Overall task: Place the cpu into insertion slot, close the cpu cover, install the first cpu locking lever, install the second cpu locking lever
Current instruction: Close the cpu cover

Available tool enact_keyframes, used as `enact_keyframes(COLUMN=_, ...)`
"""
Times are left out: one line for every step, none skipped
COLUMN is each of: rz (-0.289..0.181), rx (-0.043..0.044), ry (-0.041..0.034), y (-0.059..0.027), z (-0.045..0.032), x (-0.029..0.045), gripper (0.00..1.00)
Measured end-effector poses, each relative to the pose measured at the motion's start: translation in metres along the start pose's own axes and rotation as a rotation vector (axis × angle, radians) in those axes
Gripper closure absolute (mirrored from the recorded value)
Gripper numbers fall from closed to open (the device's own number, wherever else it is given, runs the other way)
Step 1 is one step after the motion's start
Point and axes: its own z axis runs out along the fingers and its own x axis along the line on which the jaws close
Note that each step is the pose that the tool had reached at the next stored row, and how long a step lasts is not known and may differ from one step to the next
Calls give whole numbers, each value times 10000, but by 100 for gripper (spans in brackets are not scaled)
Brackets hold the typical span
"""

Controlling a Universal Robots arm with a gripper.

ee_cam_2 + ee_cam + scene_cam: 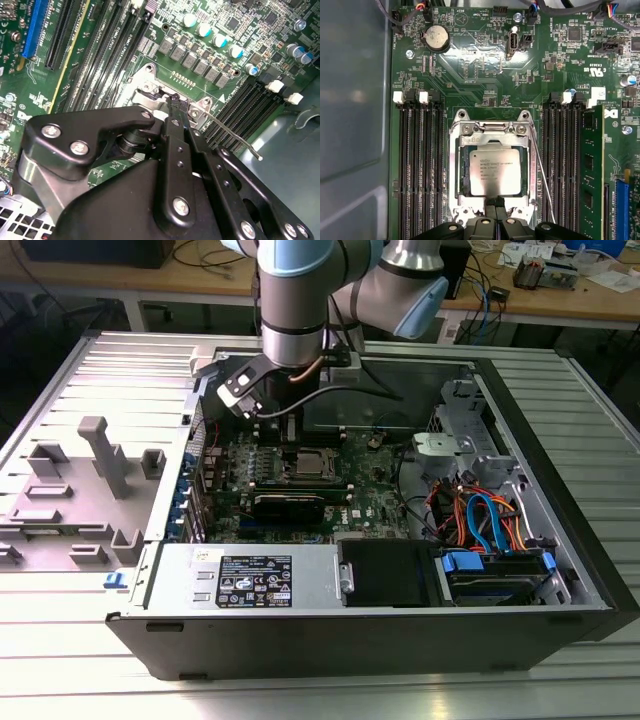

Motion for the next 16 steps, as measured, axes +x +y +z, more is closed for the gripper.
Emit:
enact_keyframes(rz=-9, rx=-1, ry=1, y=-1, z=4, x=2, gripper=89)
enact_keyframes(rz=-20, rx=-1, ry=0, y=-3, z=10, x=4, gripper=89)
enact_keyframes(rz=-34, rx=-2, ry=0, y=-4, z=19, x=6, gripper=89)
enact_keyframes(rz=-48, rx=-2, ry=-1, y=-6, z=27, x=6, gripper=89)
enact_keyframes(rz=-63, rx=-2, ry=-1, y=-8, z=35, x=7, gripper=89)
enact_keyframes(rz=-74, rx=-3, ry=-2, y=-9, z=40, x=8, gripper=89)
enact_keyframes(rz=-86, rx=-3, ry=-2, y=-12, z=46, x=8, gripper=89)
enact_keyframes(rz=-96, rx=-3, ry=-3, y=-15, z=50, x=8, gripper=89)
enact_keyframes(rz=-114, rx=-5, ry=-2, y=-18, z=56, x=9, gripper=89)
enact_keyframes(rz=-124, rx=-5, ry=-2, y=-20, z=59, x=9, gripper=89)
enact_keyframes(rz=-135, rx=-5, ry=-2, y=-23, z=62, x=10, gripper=89)
enact_keyframes(rz=-160, rx=-7, ry=-2, y=-29, z=67, x=11, gripper=89)
enact_keyframes(rz=-177, rx=-8, ry=-1, y=-30, z=71, x=12, gripper=89)
enact_keyframes(rz=-188, rx=-8, ry=-1, y=-30, z=75, x=13, gripper=89)
enact_keyframes(rz=-201, rx=-7, ry=-4, y=-31, z=80, x=14, gripper=89)
enact_keyframes(rz=-210, rx=-8, ry=-6, y=-32, z=83, x=14, gripper=89)
